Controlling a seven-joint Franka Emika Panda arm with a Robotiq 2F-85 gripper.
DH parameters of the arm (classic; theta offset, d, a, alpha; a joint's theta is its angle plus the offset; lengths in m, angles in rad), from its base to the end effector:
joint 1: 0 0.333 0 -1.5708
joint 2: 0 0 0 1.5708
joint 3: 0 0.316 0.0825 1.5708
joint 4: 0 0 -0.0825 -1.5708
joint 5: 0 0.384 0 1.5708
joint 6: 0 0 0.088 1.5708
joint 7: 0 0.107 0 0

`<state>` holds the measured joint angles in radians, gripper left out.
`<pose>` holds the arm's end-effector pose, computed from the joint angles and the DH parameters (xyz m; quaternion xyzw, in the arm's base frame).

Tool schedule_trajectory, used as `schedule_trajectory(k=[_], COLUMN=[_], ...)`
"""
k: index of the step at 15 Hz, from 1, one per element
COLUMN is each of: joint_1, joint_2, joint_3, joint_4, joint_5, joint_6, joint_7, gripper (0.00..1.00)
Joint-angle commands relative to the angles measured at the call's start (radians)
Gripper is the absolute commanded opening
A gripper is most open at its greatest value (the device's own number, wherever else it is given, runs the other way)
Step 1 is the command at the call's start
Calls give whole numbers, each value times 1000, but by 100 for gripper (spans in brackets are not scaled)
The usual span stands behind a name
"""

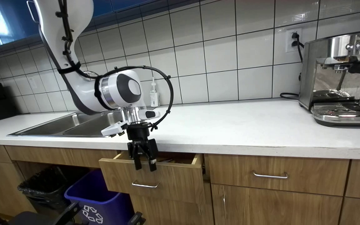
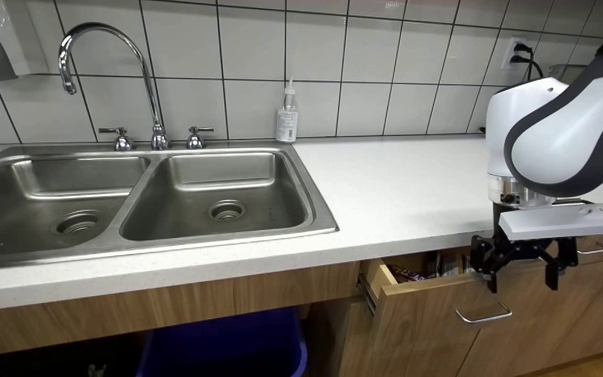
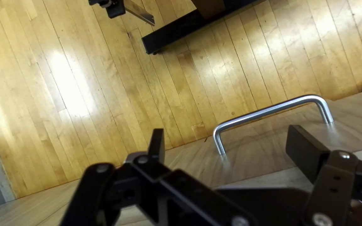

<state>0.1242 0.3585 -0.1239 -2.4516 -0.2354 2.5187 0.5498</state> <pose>0.4450 -0.0028 0.1371 0.9726 -0.1651 -0.1188 0.1124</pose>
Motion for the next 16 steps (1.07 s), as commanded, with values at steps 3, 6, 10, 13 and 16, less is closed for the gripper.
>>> schedule_trajectory(k=[3, 6, 10, 13, 16], joint_1=[43, 55, 70, 76, 83], joint_2=[34, 41, 52, 58, 64], joint_3=[-24, -34, -42, -44, -47], joint_4=[67, 79, 94, 103, 110], joint_5=[-12, -15, -16, -12, -10], joint_6=[48, 60, 73, 80, 88], joint_7=[59, 72, 91, 101, 118], gripper=[100, 100, 100, 100, 100])
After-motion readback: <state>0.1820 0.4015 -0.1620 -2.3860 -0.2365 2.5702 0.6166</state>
